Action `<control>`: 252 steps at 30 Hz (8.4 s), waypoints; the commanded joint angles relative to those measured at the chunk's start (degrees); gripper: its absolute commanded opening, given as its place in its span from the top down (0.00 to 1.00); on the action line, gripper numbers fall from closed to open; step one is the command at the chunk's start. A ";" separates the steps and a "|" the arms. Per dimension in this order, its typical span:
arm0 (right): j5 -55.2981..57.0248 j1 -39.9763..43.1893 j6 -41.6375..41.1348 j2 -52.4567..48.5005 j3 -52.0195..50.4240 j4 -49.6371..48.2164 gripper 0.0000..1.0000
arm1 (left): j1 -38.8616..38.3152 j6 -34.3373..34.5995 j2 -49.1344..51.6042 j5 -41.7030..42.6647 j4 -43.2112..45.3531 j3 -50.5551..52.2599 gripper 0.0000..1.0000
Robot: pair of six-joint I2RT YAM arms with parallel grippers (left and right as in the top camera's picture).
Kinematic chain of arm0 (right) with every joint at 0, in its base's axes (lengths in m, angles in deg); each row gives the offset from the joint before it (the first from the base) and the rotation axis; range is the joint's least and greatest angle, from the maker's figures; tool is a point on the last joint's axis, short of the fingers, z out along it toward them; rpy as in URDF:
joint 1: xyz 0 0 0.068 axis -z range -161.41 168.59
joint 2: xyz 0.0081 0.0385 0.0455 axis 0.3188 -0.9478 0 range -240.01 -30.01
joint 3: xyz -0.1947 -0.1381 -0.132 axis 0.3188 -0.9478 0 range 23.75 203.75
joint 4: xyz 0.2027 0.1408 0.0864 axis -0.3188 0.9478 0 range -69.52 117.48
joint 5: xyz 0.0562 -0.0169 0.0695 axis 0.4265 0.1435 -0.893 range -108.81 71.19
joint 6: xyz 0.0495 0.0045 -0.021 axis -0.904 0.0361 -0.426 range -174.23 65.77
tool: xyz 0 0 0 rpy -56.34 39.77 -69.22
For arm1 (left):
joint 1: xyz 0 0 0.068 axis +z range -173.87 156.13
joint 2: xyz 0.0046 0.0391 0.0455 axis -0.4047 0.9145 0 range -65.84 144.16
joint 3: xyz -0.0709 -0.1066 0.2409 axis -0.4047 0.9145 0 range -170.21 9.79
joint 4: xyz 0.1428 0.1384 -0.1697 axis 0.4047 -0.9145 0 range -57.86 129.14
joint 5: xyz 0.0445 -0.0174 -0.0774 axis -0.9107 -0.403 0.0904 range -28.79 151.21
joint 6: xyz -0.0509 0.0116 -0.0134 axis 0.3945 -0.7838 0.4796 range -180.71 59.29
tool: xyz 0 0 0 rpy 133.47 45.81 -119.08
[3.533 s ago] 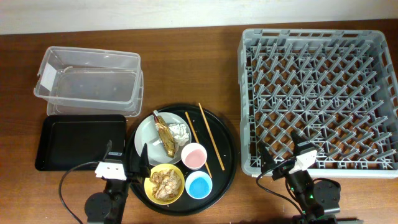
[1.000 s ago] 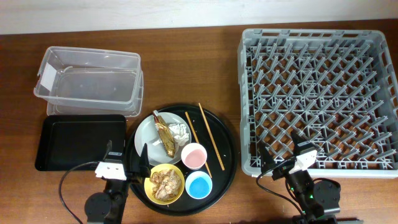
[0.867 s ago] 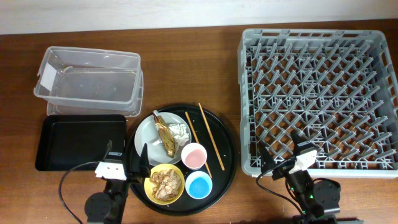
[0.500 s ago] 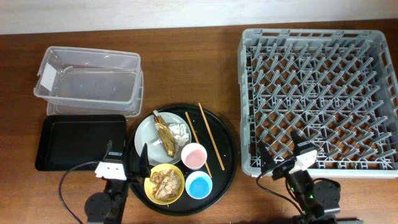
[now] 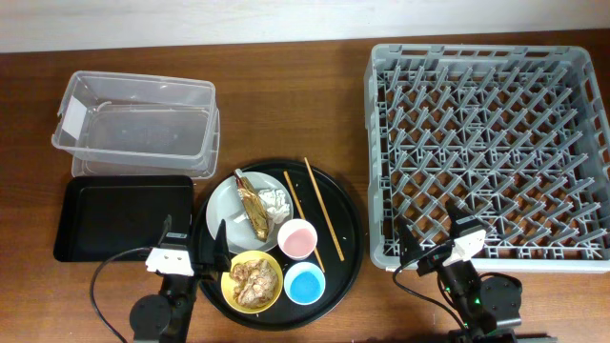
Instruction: Sort waste into correct bins and load items into the dishwasher rack
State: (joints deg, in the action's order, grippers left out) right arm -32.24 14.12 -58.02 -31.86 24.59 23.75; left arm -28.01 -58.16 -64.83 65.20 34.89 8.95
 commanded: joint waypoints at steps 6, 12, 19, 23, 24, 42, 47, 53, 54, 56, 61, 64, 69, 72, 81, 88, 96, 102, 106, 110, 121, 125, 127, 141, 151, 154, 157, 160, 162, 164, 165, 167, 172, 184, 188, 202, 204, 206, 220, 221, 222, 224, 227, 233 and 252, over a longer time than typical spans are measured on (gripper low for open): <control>-0.31 0.42 0.39 -0.13 -0.52 -0.13 0.01 | 0.20 -0.90 0.31 -0.79 -0.15 0.31 0.01; -0.31 0.42 0.39 -0.13 -0.52 -0.13 0.01 | 0.20 -0.90 0.31 -0.81 -0.15 0.31 0.01; -11.45 0.37 -0.63 -0.13 -0.52 -1.84 0.01 | 0.20 -4.52 0.31 6.82 5.09 0.31 0.01; -17.75 0.37 -6.10 -0.33 9.84 3.54 0.01 | 0.20 1.55 0.33 19.12 14.80 -5.29 0.01; -17.38 0.37 -5.90 -1.55 16.22 8.33 0.01 | 0.20 1.53 1.44 19.10 9.86 -11.69 0.01; -22.34 0.37 -7.50 -35.56 58.62 59.60 0.01 | -21.68 9.88 66.82 9.77 -55.52 -62.40 0.32; -22.34 0.37 -7.45 -35.65 58.60 61.33 0.01 | -29.92 17.73 87.45 -0.50 -50.49 -62.40 0.45; -22.34 0.37 -7.45 -35.65 58.60 61.40 0.01 | -29.66 19.69 90.71 1.09 -48.11 -62.82 1.00; -22.34 0.37 -7.45 -35.65 58.60 61.40 0.01 | -29.31 19.71 89.15 1.60 -49.77 -63.98 1.00; -22.32 0.37 -7.43 -35.65 58.60 61.37 0.01 | -25.83 19.34 84.46 2.75 -54.45 -68.41 1.00; -26.32 0.37 -6.75 -35.65 58.60 59.80 0.02 | -9.05 3.72 71.49 43.12 -55.91 -71.87 1.00; -45.13 0.35 -4.20 -36.74 58.60 53.02 0.09 | -5.99 -8.15 70.47 68.46 -59.80 -71.87 1.00; -59.19 -5.46 -7.69 -42.75 58.60 37.33 0.07 | -9.22 -11.69 70.47 80.30 -59.32 -71.87 1.00; -57.27 -14.91 -14.38 -48.09 58.60 25.16 0.09 | -10.29 -11.69 70.47 80.30 -59.21 -71.87 1.00; -48.61 -21.92 -15.34 -50.12 58.62 23.10 0.43 | -10.34 -11.63 70.47 78.51 -56.70 -71.87 0.43; -11.52 0.35 -12.48 -40.89 58.77 55.19 0.45 | -10.34 -10.78 70.47 52.89 -64.41 -71.84 0.01; 11.34 3.04 -9.73 -71.97 69.44 66.73 0.44 | -10.34 -10.82 70.47 51.01 -65.26 -71.84 0.01; 11.30 3.04 -9.75 -90.68 76.32 71.78 0.37 | -10.34 -10.84 70.47 50.99 -65.92 -71.56 0.01; 10.45 3.06 -9.75 -89.77 76.39 73.50 0.16 | -10.36 -10.82 70.47 50.99 -65.96 -71.52 0.01; 3.10 3.04 -6.45 -83.19 77.77 73.88 0.08 | -11.10 -10.78 70.47 46.99 -66.75 -71.52 0.01; -3.10 3.04 -8.70 -47.06 78.66 77.48 0.04 | -49.16 22.82 80.98 -1.42 -48.17 -57.42 0.50; -3.10 3.04 -8.68 -48.50 78.55 79.08 0.03 | -51.08 23.80 84.87 -4.87 -47.15 -57.42 0.54; -3.08 3.04 -8.68 -49.18 78.55 79.36 0.04 | -51.49 25.11 85.09 0.52 -45.83 -57.40 0.75; -12.07 2.93 -3.85 -49.64 76.46 82.90 0.04 | -37.86 17.09 70.69 19.52 -56.61 -75.34 1.00; -62.93 -9.46 -5.55 -53.90 60.46 31.34 0.08 | -18.29 6.75 64.15 73.20 -37.31 -75.32 1.00; -64.63 -10.62 -12.00 -54.99 60.46 21.03 0.20 | -18.29 6.75 64.17 73.16 -37.33 -75.32 1.00; -67.69 -10.97 -14.73 -54.99 60.46 19.63 0.31 | -18.29 6.73 64.17 72.67 -36.35 -75.32 1.00; -66.95 -13.55 -14.51 -55.10 60.43 20.98 0.26 | -18.29 6.75 64.22 70.18 -35.58 -75.32 1.00; -66.31 -13.44 -14.51 -55.10 60.43 20.94 0.39 | -18.29 6.75 64.22 70.14 -35.60 -75.32 0.93; -62.77 -7.69 -14.75 -54.01 60.46 21.81 0.46 | -18.29 6.75 64.22 67.89 -35.89 -75.32 0.01; -61.24 -1.99 -14.69 -52.81 60.46 24.13 0.47 | -18.29 6.75 64.22 65.55 -36.85 -75.32 0.01; -57.11 10.03 -11.80 -50.36 60.46 33.24 0.46 | -18.29 6.73 64.22 62.10 -38.91 -75.32 0.01; 0.11 26.58 -5.70 -49.88 65.79 62.14 0.46 | -18.29 6.73 64.22 54.55 -46.12 -75.32 0.01; 7.43 24.72 -6.38 -76.32 66.14 58.23 0.45 | -18.36 5.86 64.28 39.43 -54.60 -75.17 0.01; 2.82 24.74 -5.68 -83.43 66.25 60.11 0.23 | -18.36 5.46 64.28 39.47 -54.82 -75.17 0.01; -10.36 12.68 -1.55 -54.77 86.68 84.21 0.18 | -46.05 32.79 69.35 -9.51 -65.46 -63.17 0.50; -10.34 12.68 -1.53 -54.77 86.60 84.43 0.17 | -49.68 39.21 77.92 -10.32 -57.13 -53.68 0.71; -10.34 12.68 -1.53 -54.77 86.60 84.63 0.17 | -49.86 41.18 85.66 -10.16 -54.16 -52.11 0.86; -10.10 12.68 -0.90 -55.21 86.58 84.61 0.16 | -55.39 41.62 86.20 -7.63 -49.99 -53.18 0.56; -10.10 12.68 -0.90 -55.21 86.58 84.59 0.16 | -55.82 41.59 89.96 -6.29 -49.40 -53.18 0.56; -10.10 12.68 -0.92 -55.21 86.58 84.61 0.16 | -55.82 41.62 93.11 -5.70 -49.11 -53.18 0.64; -10.12 12.68 -0.92 -55.21 86.58 84.61 0.16 | -55.82 41.59 95.43 -5.66 -47.82 -53.20 1.00; -10.10 12.68 -0.92 -55.21 86.58 84.61 0.15 | -55.54 39.58 92.83 -5.73 -51.76 -57.00 1.00; -10.12 12.68 -0.94 -55.21 86.58 84.61 0.16 | -26.40 15.72 78.73 4.13 -68.22 -72.63 1.00; -10.14 12.68 -0.94 -55.52 86.58 84.63 0.11 | 43.80 -49.22 107.03 77.94 -75.36 -71.36 1.00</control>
State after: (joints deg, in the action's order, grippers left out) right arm -42.30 27.11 -59.58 -87.50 110.90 108.56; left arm 15.79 -97.22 42.01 141.46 -39.36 -63.02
